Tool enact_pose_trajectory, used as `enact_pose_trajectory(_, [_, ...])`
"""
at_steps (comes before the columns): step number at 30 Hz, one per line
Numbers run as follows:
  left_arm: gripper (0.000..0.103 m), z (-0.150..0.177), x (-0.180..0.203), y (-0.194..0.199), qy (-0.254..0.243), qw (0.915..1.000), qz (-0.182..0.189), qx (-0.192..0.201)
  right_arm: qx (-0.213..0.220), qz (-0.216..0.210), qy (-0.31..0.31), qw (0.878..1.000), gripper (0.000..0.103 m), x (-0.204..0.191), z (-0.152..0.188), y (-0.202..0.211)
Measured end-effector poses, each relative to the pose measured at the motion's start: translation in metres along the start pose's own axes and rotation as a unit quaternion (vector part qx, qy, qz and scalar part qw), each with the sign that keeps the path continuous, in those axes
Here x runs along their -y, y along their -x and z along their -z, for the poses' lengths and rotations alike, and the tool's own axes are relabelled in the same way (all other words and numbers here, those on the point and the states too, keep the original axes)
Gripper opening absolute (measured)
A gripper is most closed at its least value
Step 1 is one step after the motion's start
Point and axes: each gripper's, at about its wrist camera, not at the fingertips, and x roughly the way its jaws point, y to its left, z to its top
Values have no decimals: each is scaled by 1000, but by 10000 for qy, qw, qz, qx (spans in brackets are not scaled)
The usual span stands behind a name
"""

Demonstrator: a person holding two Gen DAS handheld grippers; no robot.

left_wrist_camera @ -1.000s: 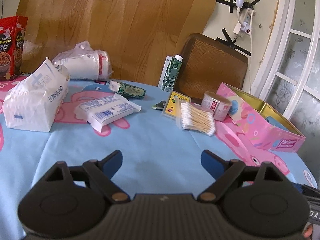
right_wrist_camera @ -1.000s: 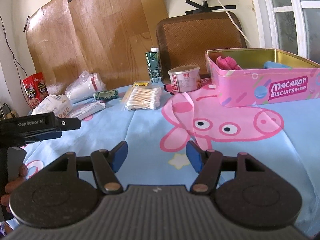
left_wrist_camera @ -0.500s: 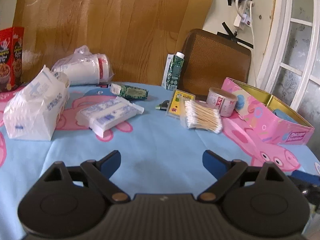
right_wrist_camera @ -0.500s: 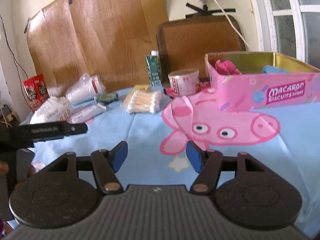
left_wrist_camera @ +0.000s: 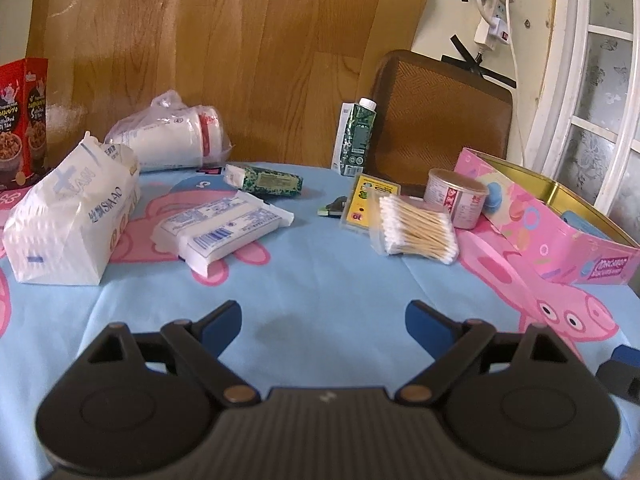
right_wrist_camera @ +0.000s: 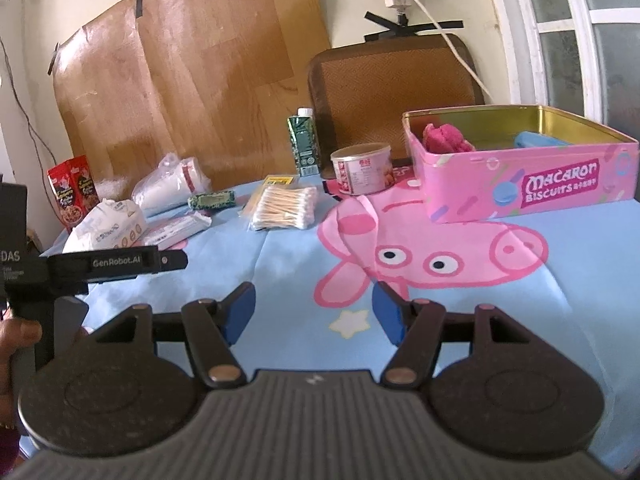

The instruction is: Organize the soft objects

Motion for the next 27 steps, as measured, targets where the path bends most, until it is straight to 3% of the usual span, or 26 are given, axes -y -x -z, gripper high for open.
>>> enact_pose_trajectory(10, [92,0,-18,-9,441,9987,179,-178,-157,1,-25,9999,67,2,5,-7])
enact_pose_trajectory(27, [92,3,-13,-6,268,9991,290,-154,-210,-36,16,9998,67,-1,7,-8])
